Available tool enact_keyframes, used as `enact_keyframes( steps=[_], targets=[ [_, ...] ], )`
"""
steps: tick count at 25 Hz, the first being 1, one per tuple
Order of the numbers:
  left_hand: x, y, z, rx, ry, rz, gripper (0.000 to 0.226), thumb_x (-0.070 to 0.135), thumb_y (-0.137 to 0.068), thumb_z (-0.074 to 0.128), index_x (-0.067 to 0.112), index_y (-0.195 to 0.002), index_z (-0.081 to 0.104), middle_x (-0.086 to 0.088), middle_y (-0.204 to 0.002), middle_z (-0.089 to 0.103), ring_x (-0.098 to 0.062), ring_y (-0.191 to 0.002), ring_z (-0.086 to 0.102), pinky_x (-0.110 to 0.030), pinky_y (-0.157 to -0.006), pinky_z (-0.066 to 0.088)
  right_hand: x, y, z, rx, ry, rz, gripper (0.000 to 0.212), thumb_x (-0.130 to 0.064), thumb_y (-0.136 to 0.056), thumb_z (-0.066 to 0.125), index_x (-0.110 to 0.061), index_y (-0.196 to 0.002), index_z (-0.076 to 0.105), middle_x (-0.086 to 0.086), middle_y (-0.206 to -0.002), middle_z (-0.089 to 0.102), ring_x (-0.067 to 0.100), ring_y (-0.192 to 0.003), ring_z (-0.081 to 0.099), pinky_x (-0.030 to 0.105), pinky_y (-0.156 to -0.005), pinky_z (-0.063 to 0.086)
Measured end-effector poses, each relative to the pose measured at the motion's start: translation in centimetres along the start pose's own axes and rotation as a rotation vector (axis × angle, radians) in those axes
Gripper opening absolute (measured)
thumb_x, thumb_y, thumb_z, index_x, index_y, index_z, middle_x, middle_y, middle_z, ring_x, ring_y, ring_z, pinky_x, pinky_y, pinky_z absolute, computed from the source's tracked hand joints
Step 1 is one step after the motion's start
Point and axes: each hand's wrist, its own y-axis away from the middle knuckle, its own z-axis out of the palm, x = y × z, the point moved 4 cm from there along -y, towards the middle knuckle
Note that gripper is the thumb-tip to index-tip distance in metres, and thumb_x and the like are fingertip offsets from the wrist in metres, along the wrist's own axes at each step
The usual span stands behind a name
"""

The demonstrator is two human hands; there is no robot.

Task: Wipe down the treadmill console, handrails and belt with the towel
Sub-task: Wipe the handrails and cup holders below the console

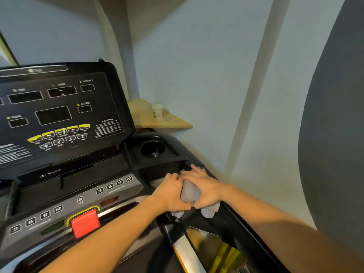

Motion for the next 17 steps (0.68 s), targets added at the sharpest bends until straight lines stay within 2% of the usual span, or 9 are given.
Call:
enact_keyframes(
  steps=[3, 5, 8, 11, 14, 17],
  targets=[
    [-0.7, 3.2, -0.1, -0.058, -0.167, -0.112, 0.086, 0.079, -0.067, 0.057, 0.016, -0.126, 0.056, 0.000, -0.118, 0.060, -0.023, -0.105, 0.049, -0.034, -0.092, 0.034, -2.2, -0.2, 1.6, -0.106, 0.082, -0.039, 0.117, -0.046, -0.068, 0.086, -0.025, -0.159, 0.014, 0.004, -0.167, 0.018, 0.029, -0.156, -0.007, 0.056, -0.124, -0.007],
    [-0.9, 4.5, 0.2, -0.014, -0.154, -0.198, 0.086, 0.082, -0.065, 0.054, 0.020, -0.125, 0.055, 0.002, -0.117, 0.060, -0.022, -0.103, 0.048, -0.035, -0.087, 0.036, -2.5, -0.5, 2.0, -0.061, 0.118, -0.062, 0.114, -0.053, -0.065, 0.084, -0.024, -0.156, 0.022, 0.003, -0.162, 0.030, 0.032, -0.155, 0.005, 0.058, -0.123, -0.001],
    [-0.4, 5.2, 1.6, 0.054, -0.124, -0.254, 0.075, 0.069, -0.068, 0.062, 0.021, -0.125, 0.055, 0.002, -0.122, 0.061, -0.022, -0.110, 0.055, -0.036, -0.100, 0.036, -1.8, -1.3, 3.3, 0.029, 0.219, -0.111, 0.105, -0.064, -0.052, 0.076, -0.027, -0.143, 0.039, 0.000, -0.142, 0.049, 0.029, -0.140, 0.038, 0.054, -0.120, 0.026],
    [-0.1, 4.7, 2.1, 0.045, -0.134, -0.304, 0.072, 0.063, -0.068, 0.068, 0.022, -0.125, 0.053, 0.003, -0.121, 0.061, -0.021, -0.112, 0.058, -0.039, -0.105, 0.034, -1.0, -2.5, 4.1, 0.056, 0.241, -0.130, 0.091, -0.058, -0.045, 0.079, -0.029, -0.126, 0.048, -0.002, -0.118, 0.057, 0.023, -0.110, 0.056, 0.046, -0.100, 0.047],
    [-1.0, 3.3, 1.9, -0.091, -0.124, -0.366, 0.069, 0.066, -0.068, 0.068, 0.023, -0.120, 0.052, 0.006, -0.113, 0.063, -0.020, -0.107, 0.060, -0.041, -0.103, 0.032, -0.6, -3.9, 3.2, -0.062, 0.175, -0.121, 0.077, -0.051, -0.043, 0.085, -0.031, -0.109, 0.049, -0.005, -0.101, 0.058, 0.021, -0.092, 0.061, 0.044, -0.083, 0.055],
    [-2.2, 1.5, 1.4, -0.288, -0.121, -0.388, 0.066, 0.072, -0.069, 0.065, 0.025, -0.115, 0.057, 0.007, -0.105, 0.068, -0.019, -0.099, 0.062, -0.044, -0.102, 0.036, -0.4, -5.5, 1.9, -0.268, 0.095, -0.062, 0.067, -0.039, -0.053, 0.090, -0.034, -0.109, 0.053, -0.014, -0.097, 0.060, 0.018, -0.096, 0.064, 0.040, -0.086, 0.056]
  ],
)
